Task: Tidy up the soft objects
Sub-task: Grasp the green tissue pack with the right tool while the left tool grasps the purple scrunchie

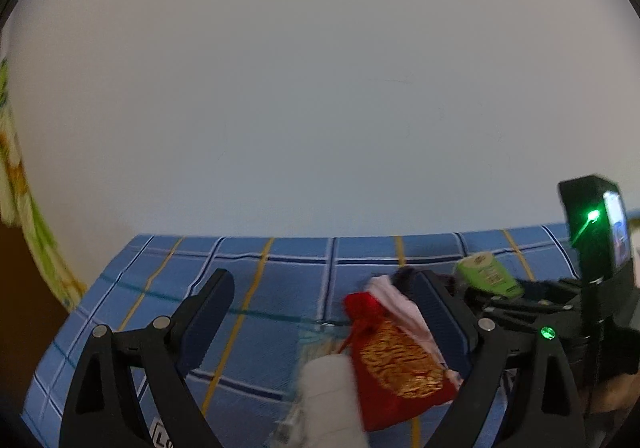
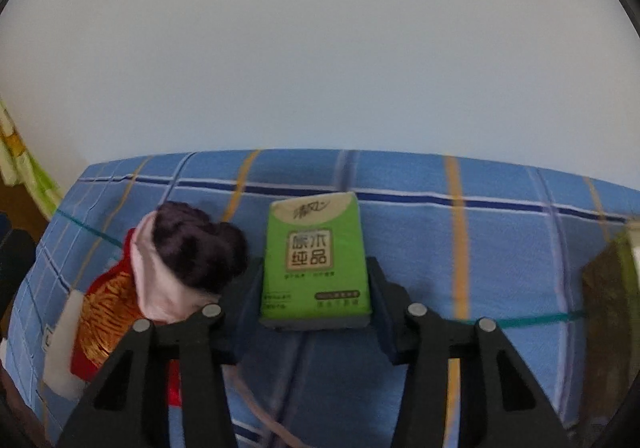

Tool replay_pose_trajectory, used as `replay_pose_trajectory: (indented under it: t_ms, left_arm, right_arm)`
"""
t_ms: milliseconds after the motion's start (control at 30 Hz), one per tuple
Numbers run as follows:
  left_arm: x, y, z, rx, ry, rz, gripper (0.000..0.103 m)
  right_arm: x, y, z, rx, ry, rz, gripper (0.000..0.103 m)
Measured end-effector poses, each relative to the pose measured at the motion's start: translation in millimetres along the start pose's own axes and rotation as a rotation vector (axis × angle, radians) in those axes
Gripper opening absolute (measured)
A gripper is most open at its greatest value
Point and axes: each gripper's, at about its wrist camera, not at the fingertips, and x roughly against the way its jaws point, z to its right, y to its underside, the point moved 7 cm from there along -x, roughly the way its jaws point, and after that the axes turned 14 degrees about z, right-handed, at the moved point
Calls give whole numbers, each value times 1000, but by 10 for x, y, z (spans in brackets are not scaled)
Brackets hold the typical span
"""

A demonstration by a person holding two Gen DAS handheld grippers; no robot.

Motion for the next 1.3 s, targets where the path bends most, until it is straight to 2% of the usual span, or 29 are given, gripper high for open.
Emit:
replay_pose_trajectory:
  t_ms: [67,167,300,367,400,433,500,600,633,733,800,867,933,1033,1167,1300]
  left_arm:
    - [-17,-21,149,-13,49,-4,93]
    - [-106,-48,425,-29,131,-25,93]
    - [-368,28,724,-89,142,-107,93]
    - [-513,99,888,-112,158,-157,92]
    - [-590,143,954,-122,164,-181,89]
    - [-662,191,986,-132,164,-208,82]
    - [-893,364,931,-153,128,-298,68]
    - [-1092,551,816,-132,60,-389,64]
    - [-1102,557,782,-98,66,-380,57]
    - [-1087,545,723,-49,85,-347,46]
    - [-1019,492,737,16,148,-300,44]
    - [-864,369,761,118,240,-213,44]
    - [-642,219,802,172,315,-104,44]
    - [-324,70,828,210,364,23,44]
    - [-29,34,825,235,351,99,45]
    - [208,101,907,162,302,135,45]
  right_arm:
    - [200,-46,119,-22,15,69,49]
    - [601,-77,274,10,61,191,49]
    - [1075,30,445,39,57,263,49]
    - [1233,81,540,38,58,273,49]
    - [1300,110,584,36,54,272,49]
    - [1324,125,605,33,51,269,49]
    - [1349,148,638,21,41,255,49]
    - [1288,134,637,10,31,232,49]
    - [1289,132,640,10,28,228,49]
    - [1277,107,624,14,22,227,49]
    - [1291,56,676,14,25,235,49]
    - [1150,147,521,4,30,259,49]
    - [1226,116,524,-10,32,305,49]
    - [1391,56,557,-11,64,399,49]
    - [1528,22,564,-7,90,456,49]
    - [1565,80,545,11,82,444,49]
